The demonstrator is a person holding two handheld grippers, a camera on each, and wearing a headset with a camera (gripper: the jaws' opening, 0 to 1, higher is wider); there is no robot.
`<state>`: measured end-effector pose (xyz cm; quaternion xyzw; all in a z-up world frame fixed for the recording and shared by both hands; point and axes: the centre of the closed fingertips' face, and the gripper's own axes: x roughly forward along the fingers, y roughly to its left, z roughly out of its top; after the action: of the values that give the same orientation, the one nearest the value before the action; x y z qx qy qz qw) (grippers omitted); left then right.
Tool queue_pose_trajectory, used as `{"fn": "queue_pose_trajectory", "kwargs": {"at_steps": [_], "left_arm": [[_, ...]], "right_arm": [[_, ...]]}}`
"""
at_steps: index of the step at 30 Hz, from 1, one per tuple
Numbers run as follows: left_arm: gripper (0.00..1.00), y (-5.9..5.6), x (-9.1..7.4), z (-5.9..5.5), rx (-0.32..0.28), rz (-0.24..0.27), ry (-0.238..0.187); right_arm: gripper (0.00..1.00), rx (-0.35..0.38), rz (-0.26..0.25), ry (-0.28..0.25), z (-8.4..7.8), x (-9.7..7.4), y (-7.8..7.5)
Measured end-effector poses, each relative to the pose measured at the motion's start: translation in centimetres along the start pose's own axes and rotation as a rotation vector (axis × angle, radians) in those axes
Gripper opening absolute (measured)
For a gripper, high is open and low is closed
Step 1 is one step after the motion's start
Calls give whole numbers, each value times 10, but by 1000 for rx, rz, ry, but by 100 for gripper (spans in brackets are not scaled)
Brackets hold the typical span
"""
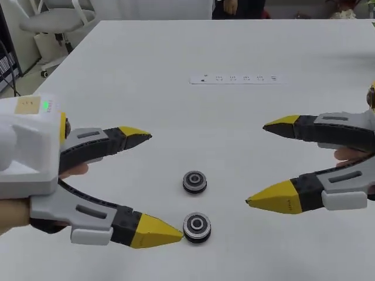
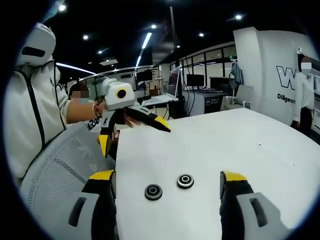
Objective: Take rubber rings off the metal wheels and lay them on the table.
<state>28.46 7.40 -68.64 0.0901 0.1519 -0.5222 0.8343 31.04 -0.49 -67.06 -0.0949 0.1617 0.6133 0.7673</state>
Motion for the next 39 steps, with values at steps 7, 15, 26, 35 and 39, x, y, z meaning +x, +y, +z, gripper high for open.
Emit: {"fn": "queue_pose_trajectory", "kwargs": {"at_steps": [7,15,26,35,39], "left_arm": [[97,-12,14,-7,-1,-54,19],[93,-15,28,-18,-1,-59,36],[77,-18,38,-36,-17,-86,38],[68,-16,43,-43,-54,-84,24],[59,-17,47,-47,-60,-101,40]], "right_arm": [[70,-5,50,24,-6,15,5],[61,4,103,40,-22,38,19],[53,-1,144,108,-57,56,33],[45,10,154,127,-73,64,37],[41,7,165,150,-83,66,38]]}}
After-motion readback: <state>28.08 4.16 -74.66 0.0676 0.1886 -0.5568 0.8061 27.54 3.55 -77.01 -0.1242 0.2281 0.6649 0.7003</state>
